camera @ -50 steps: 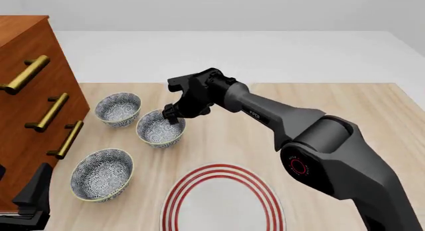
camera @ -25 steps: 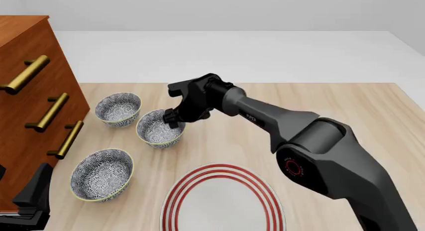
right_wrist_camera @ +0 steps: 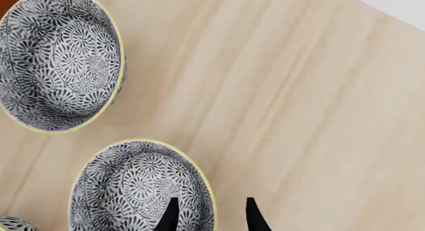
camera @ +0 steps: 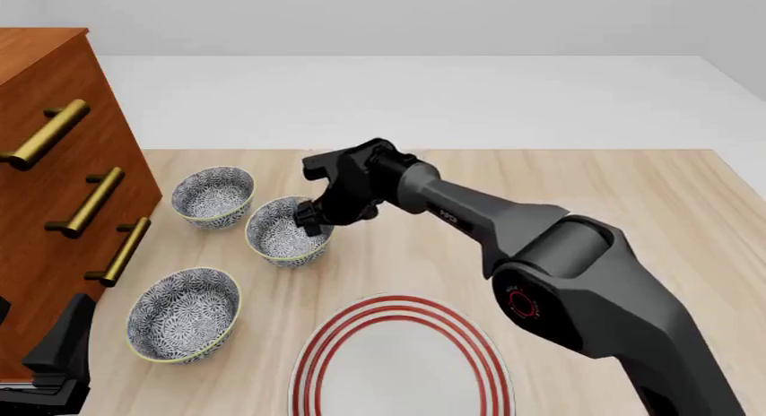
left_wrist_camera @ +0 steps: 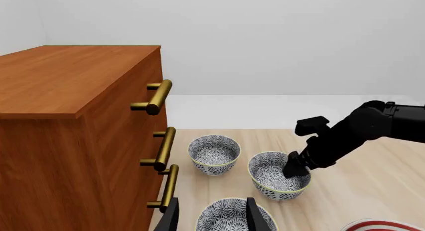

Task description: Pick up the bowl and put it in the middle on the plate.

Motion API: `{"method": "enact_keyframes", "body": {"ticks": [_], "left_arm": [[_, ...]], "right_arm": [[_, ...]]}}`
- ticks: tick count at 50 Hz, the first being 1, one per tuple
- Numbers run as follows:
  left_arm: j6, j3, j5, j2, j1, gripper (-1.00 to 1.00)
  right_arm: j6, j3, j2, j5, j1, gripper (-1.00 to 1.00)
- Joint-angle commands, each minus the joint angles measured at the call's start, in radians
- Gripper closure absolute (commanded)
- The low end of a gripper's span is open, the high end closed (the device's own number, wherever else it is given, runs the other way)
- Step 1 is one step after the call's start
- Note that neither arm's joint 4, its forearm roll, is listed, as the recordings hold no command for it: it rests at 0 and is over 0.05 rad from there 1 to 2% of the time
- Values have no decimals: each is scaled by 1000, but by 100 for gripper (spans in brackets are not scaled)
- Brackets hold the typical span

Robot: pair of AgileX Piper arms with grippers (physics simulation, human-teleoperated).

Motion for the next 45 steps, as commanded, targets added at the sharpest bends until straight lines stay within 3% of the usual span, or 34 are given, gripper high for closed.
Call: {"method": "enact_keyframes", "body": {"ticks": [1, 2, 3, 18, 28, 45], "left_arm": [[0, 0, 0, 0, 0, -100], [0, 0, 0, 0, 0, -100], [0, 0, 0, 0, 0, -100], [0, 0, 0, 0, 0, -100], [0, 0, 0, 0, 0, -100], [0, 0, 0, 0, 0, -100]], "right_arm": [[-7, 4, 2, -5, 1, -100], [-15, 12, -5, -14, -9, -100], [-24, 14, -10, -14, -7, 100], [-44, 42, -37, -31, 4, 100], [-13, 102, -118, -56, -5, 100], [83, 598, -615, -209, -9, 100]]}}
